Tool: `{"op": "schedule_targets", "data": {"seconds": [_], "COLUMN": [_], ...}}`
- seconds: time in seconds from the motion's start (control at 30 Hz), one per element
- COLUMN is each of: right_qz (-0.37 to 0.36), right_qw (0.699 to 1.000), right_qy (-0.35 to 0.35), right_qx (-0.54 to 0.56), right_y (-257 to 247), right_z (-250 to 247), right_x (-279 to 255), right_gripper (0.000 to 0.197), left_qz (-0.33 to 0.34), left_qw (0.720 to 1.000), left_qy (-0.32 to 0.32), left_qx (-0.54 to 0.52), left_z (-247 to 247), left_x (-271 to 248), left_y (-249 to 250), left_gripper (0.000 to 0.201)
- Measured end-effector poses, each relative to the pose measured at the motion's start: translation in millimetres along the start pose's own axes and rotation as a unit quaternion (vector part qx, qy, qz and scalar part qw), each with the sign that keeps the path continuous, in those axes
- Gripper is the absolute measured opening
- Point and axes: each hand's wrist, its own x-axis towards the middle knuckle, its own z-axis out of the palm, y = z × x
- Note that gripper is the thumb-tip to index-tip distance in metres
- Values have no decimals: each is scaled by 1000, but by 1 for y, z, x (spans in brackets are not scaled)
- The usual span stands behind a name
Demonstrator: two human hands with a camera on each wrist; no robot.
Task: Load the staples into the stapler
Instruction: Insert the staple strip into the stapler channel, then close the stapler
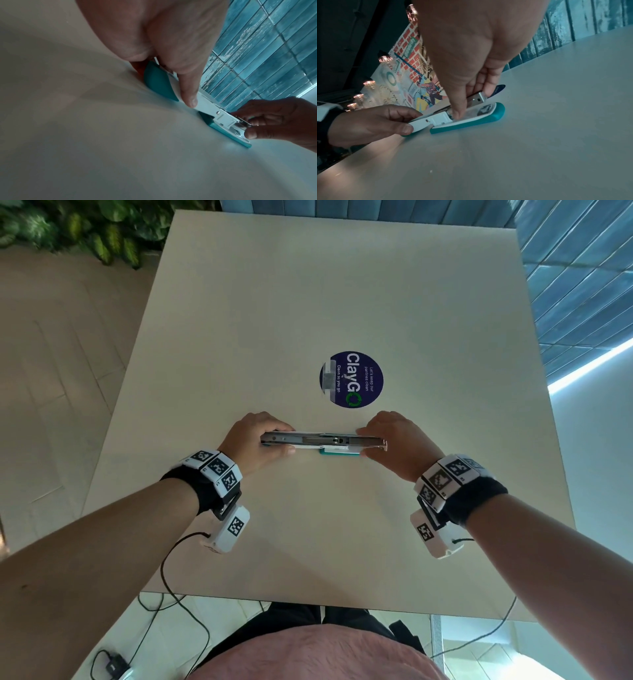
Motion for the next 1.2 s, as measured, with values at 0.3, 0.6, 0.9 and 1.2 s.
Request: {"op": "schedule_targets", "data": {"seconds": [0.3,0.6,0.9,1.2], "right_qz": [79,86,88,86], "right_qw": [995,994,993,992], "right_qy": [30,15,32,35], "right_qx": [58,60,77,81], "right_y": [24,27,27,30], "right_z": [7,8,10,12], "right_x": [-11,-6,-8,-8], "right_gripper": [41,38,37,34], "left_qz": [-38,36,141,129], "left_qw": [999,993,987,983], "left_qy": [-7,13,-15,-130], "left_qx": [38,-113,-71,20], "left_z": [-13,-38,7,51], "left_x": [-3,-9,21,40], "left_y": [-2,40,95,90], "left_gripper": [29,31,43,49]}}
